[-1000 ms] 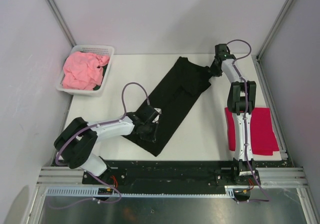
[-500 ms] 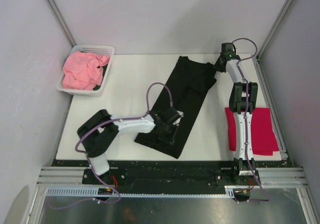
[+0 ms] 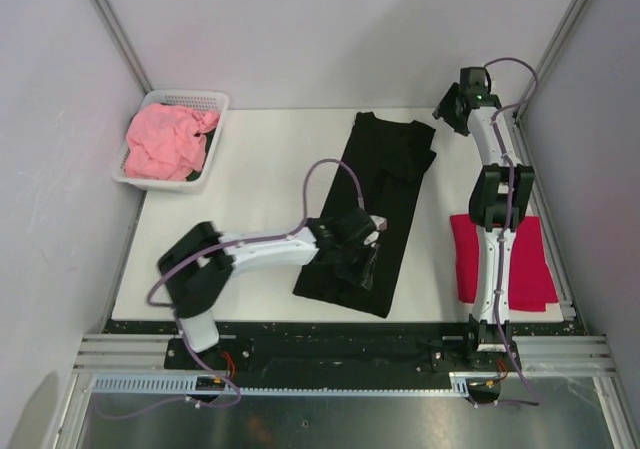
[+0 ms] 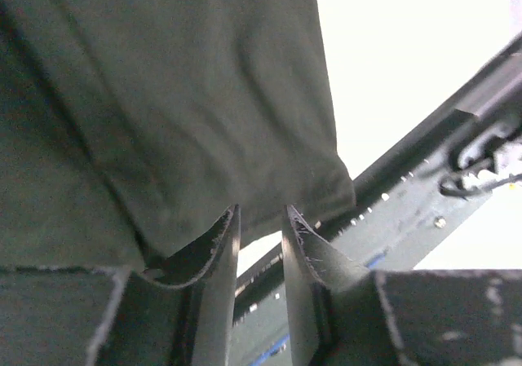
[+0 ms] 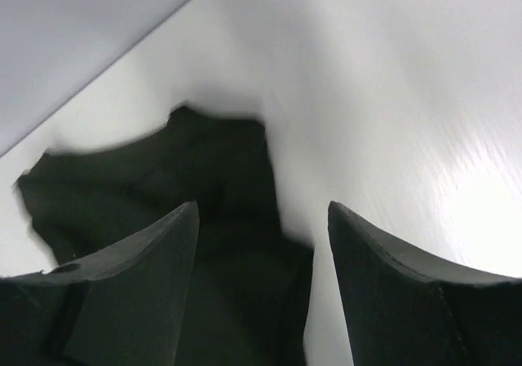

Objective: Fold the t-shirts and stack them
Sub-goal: Rotate the tshirt 80 degrees, then grab the bottom of the folded rectangular tshirt with both arms

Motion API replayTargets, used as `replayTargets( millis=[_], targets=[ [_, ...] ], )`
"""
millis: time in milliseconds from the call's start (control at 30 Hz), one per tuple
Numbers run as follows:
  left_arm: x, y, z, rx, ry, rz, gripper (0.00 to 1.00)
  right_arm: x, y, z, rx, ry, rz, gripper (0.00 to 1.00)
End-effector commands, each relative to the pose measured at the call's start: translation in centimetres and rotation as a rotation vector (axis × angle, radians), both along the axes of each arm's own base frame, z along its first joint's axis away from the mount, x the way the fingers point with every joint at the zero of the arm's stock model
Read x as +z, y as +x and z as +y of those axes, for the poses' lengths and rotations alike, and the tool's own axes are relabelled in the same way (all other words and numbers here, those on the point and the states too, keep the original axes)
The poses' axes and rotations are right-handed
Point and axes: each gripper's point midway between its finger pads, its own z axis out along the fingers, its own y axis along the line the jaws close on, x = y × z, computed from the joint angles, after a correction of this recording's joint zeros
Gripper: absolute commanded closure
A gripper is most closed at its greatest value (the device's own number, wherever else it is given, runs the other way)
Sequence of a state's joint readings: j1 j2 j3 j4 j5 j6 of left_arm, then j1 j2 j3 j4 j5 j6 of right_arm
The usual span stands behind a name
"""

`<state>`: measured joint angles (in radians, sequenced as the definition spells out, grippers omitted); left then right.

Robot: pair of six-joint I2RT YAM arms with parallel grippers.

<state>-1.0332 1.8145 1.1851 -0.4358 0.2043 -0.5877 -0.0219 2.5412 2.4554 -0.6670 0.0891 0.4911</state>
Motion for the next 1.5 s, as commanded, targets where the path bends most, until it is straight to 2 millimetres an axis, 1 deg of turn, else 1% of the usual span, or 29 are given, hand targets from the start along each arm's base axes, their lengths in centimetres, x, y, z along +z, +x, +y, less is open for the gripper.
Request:
replayTargets(
  millis=[0, 67, 100, 167, 233, 267, 300, 333, 400, 433, 500, 600, 733, 833, 900, 967, 1067, 1233, 1333, 1400, 1467],
  targets=[
    [7.0, 0.5, 2.4, 0.079, -0.138, -0.112, 0.67, 12.7, -6.4, 4.7, 0.034, 0.067, -0.102, 0.33],
    [7.5, 0.6, 4.4, 0.124, -0.146, -0.136, 0.67, 13.1, -10.3, 6.7, 0.058, 0.112, -0.087, 0.39],
    [7.4, 0.6, 5.4, 0.150, -0.144, -0.135, 0.69, 12.5, -12.5, 7.7, 0.069, 0.140, -0.068, 0.43],
    [6.6, 0.7, 7.3, 0.194, -0.135, -0.119, 0.76, 11.3, -17.3, 9.8, 0.105, 0.224, -0.039, 0.56],
    [5.6, 0.7, 9.0, 0.230, -0.111, -0.117, 0.79, 9.5, -22.2, 11.5, 0.127, 0.270, 0.005, 0.67],
    [5.0, 0.8, 9.6, 0.243, -0.097, -0.119, 0.80, 8.5, -24.7, 12.6, 0.143, 0.268, 0.036, 0.71],
    [4.5, 0.8, 10.0, 0.249, -0.083, -0.114, 0.82, 7.9, -27.0, 13.4, 0.152, 0.265, 0.056, 0.74],
    [3.9, 0.8, 10.2, 0.249, -0.072, -0.104, 0.84, 7.4, -29.2, 14.4, 0.168, 0.271, 0.068, 0.76],
    [2.8, 0.6, 10.6, 0.256, -0.049, -0.086, 0.87, 5.8, -33.6, 16.8, 0.211, 0.308, 0.095, 0.78],
    [2.3, 0.4, 10.7, 0.261, -0.042, -0.078, 0.89, 5.4, -35.4, 17.9, 0.232, 0.319, 0.097, 0.79],
    [1.3, 0.1, 10.9, 0.268, -0.031, -0.060, 0.91, 4.4, -38.5, 19.5, 0.245, 0.323, 0.126, 0.81],
    [0.0, -0.4, 11.0, 0.267, -0.030, -0.032, 0.93, 3.0, -42.0, 21.5, 0.279, 0.314, 0.165, 0.83],
    [-1.3, -1.2, 10.9, 0.252, -0.019, -0.010, 0.93, 1.4, -45.6, 23.8, 0.332, 0.286, 0.209, 0.83],
    [-2.3, -2.0, 11.1, 0.245, -0.006, 0.013, 0.93, -0.2, -47.8, 25.2, 0.376, 0.263, 0.257, 0.84],
    [-2.7, -2.3, 11.2, 0.244, 0.000, 0.020, 0.93, -1.3, -49.0, 25.5, 0.389, 0.238, 0.287, 0.85],
    [-2.7, -2.5, 11.3, 0.240, -0.006, 0.021, 0.93, -2.2, -50.0, 25.3, 0.391, 0.218, 0.313, 0.85],
    [-1.4, -2.6, 10.8, 0.228, -0.050, 0.019, 0.93, -3.7, -51.2, 24.2, 0.372, 0.210, 0.341, 0.85],
    [2.3, -3.0, 9.7, 0.195, -0.162, 0.010, 0.91, -6.0, -52.7, 22.6, 0.343, 0.238, 0.371, 0.85],
    [4.6, -2.8, 9.1, 0.186, -0.214, -0.009, 0.90, -7.1, -53.2, 22.2, 0.340, 0.241, 0.391, 0.85],
    [5.3, -2.6, 8.9, 0.186, -0.225, -0.021, 0.89, -7.7, -53.5, 22.1, 0.340, 0.242, 0.403, 0.85],
    [5.3, -2.3, 8.6, 0.185, -0.219, -0.021, 0.89, -8.4, -53.9, 21.9, 0.339, 0.245, 0.419, 0.85]
  ],
)
